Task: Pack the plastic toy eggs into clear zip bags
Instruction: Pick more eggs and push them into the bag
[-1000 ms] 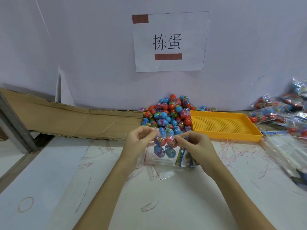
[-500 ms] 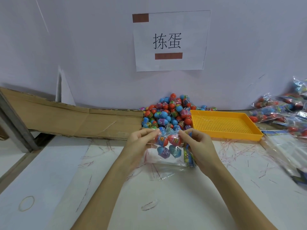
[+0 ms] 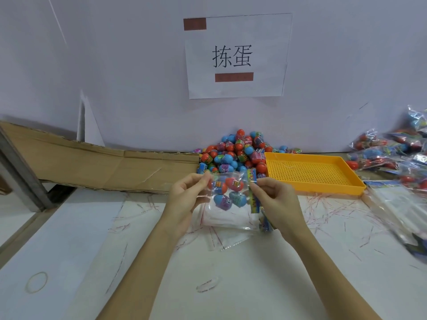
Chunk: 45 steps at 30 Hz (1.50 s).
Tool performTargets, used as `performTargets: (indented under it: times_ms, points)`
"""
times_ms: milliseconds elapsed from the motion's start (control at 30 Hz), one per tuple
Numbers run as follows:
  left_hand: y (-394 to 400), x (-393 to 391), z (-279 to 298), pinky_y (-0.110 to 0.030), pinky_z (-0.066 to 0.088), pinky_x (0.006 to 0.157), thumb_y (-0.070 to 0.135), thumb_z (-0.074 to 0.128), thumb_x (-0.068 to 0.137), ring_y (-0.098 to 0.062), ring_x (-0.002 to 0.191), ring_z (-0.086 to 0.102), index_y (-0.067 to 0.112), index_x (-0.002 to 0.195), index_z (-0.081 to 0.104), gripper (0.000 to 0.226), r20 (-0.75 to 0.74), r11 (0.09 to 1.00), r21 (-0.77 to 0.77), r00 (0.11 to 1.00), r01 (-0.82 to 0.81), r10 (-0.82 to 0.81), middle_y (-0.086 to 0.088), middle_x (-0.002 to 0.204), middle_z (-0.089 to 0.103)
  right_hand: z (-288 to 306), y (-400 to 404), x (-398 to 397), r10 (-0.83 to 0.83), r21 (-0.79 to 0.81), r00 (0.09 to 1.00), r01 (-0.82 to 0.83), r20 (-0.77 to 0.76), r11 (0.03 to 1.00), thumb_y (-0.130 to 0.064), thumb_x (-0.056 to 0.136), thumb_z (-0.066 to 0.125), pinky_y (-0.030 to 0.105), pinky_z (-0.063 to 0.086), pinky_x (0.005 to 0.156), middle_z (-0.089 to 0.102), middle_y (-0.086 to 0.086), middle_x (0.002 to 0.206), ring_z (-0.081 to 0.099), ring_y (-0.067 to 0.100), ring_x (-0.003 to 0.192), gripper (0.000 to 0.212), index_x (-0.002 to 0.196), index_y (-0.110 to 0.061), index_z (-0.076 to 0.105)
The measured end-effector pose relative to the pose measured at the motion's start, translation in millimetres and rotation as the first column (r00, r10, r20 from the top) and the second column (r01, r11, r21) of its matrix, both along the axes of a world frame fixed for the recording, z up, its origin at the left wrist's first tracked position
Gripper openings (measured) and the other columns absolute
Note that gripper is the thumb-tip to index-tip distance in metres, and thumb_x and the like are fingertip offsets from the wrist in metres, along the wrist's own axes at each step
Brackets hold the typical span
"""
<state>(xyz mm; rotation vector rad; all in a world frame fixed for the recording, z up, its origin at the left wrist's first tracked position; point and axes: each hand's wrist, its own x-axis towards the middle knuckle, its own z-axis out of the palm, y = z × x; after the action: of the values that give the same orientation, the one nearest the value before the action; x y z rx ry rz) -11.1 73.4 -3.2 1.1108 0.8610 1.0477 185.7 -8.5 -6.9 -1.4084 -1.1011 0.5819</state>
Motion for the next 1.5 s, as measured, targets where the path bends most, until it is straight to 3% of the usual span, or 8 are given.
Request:
performTargets:
  times_ms: [233, 400, 533, 667, 900, 1100, 1300, 1500]
  points:
    - [2.2, -1.1, -0.1, -0.024, 0.052, 0.059, 0.027, 0.072, 0.093, -0.014, 0.067, 0.063, 0.012, 0.087, 0.078, 0.017, 0.111, 0.991, -0.071, 0.988, 0.114, -0.106, -0.004, 0.084, 0.067, -1.2, 2.9, -2.0, -0.056, 0.070, 0.976, 0.043, 0.210, 0.997, -0.016, 0.100, 0.064, 0.043, 0.060, 0.069, 0.074, 0.000, 0.085, 0.070, 0.018, 0.080, 0.012, 0.107, -0.013, 0.073]
    - [-0.7, -4.4, -1.2, -0.019, 0.038, 0.050, 0.064, 0.074, 0.084, -0.010, 0.059, 0.050, 0.027, 0.106, 0.079, 0.043, -0.289, 0.952, 0.091, 0.922, 0.293, -0.256, 0.002, 0.083, 0.067, 3.7, -2.9, 1.9, 0.054, 0.054, 0.998, -0.056, 0.044, 0.997, -0.018, 0.098, 0.066, 0.039, 0.057, 0.065, 0.073, 0.006, 0.082, 0.065, 0.021, 0.072, 0.017, 0.091, -0.024, 0.080]
    - [-5.6, 1.1, -4.7, -0.020, 0.033, 0.042, 0.053, 0.072, 0.089, -0.011, 0.050, 0.046, 0.023, 0.100, 0.079, 0.032, -0.256, 0.938, 0.150, 0.928, 0.313, -0.269, -0.002, 0.074, 0.064, 9.1, -5.3, 0.2, 0.094, 0.024, 0.969, -0.091, -0.230, 0.996, -0.038, 0.098, 0.063, 0.050, 0.059, 0.078, 0.071, 0.021, 0.098, 0.066, 0.042, 0.089, 0.024, 0.094, -0.022, 0.080]
    - [-8.1, 6.6, -4.6, -0.024, 0.046, 0.045, 0.048, 0.075, 0.086, -0.019, 0.054, 0.062, 0.023, 0.102, 0.079, 0.030, -0.153, 0.973, 0.183, 0.981, 0.143, -0.116, 0.000, 0.075, 0.072, 12.6, -4.9, 1.1, 0.022, -0.075, 0.953, -0.047, -0.302, 0.996, -0.057, 0.081, 0.069, 0.016, 0.056, 0.065, 0.078, -0.009, 0.095, 0.073, 0.012, 0.091, 0.028, 0.095, -0.033, 0.076]
    - [-10.7, 6.5, -0.4, -0.024, 0.055, 0.072, 0.082, 0.051, 0.085, -0.012, 0.076, 0.067, 0.005, 0.097, 0.076, 0.081, -0.349, 0.926, 0.293, 0.928, 0.238, -0.129, -0.008, 0.078, 0.071, 13.2, -7.9, 1.2, 0.189, -0.081, 0.941, -0.219, -0.281, 0.972, -0.040, 0.088, 0.072, 0.016, 0.054, 0.067, 0.078, 0.001, 0.091, 0.072, 0.007, 0.083, 0.020, 0.084, -0.023, 0.081]
    - [-8.6, 7.6, -2.5, -0.028, 0.062, 0.066, 0.038, 0.063, 0.100, -0.021, 0.084, 0.077, 0.022, 0.097, 0.084, 0.026, -0.271, 0.939, 0.280, 0.955, 0.201, -0.123, -0.002, 0.091, 0.080, 11.8, -6.1, -1.4, 0.207, -0.063, 0.948, -0.228, -0.243, 0.972, -0.039, 0.091, 0.071, 0.019, 0.055, 0.069, 0.077, 0.004, 0.088, 0.068, 0.008, 0.080, 0.025, 0.085, -0.016, 0.080]
    - [-9.2, 11.4, -3.3, -0.034, 0.065, 0.070, 0.035, 0.063, 0.100, -0.021, 0.097, 0.077, 0.015, 0.104, 0.083, 0.028, -0.005, 0.998, 0.057, 1.000, 0.030, -0.030, -0.009, 0.102, 0.079, 14.8, -7.2, 1.8, 0.191, -0.081, 0.948, -0.218, -0.253, 0.973, -0.042, 0.095, 0.064, 0.025, 0.060, 0.078, 0.078, -0.003, 0.100, 0.075, 0.015, 0.094, 0.037, 0.121, -0.016, 0.068]
    - [-2.9, 13.1, -6.9, -0.044, 0.065, 0.078, 0.019, 0.063, 0.103, -0.022, 0.100, 0.076, 0.008, 0.116, 0.073, 0.020, 0.037, 0.998, -0.064, 0.999, 0.022, -0.019, -0.011, 0.109, 0.078, 13.4, -6.8, -10.1, 0.227, -0.112, 0.958, -0.249, -0.176, 0.962, -0.028, 0.094, 0.071, 0.030, 0.062, 0.076, 0.079, 0.006, 0.093, 0.076, 0.021, 0.088, 0.025, 0.108, -0.008, 0.072]
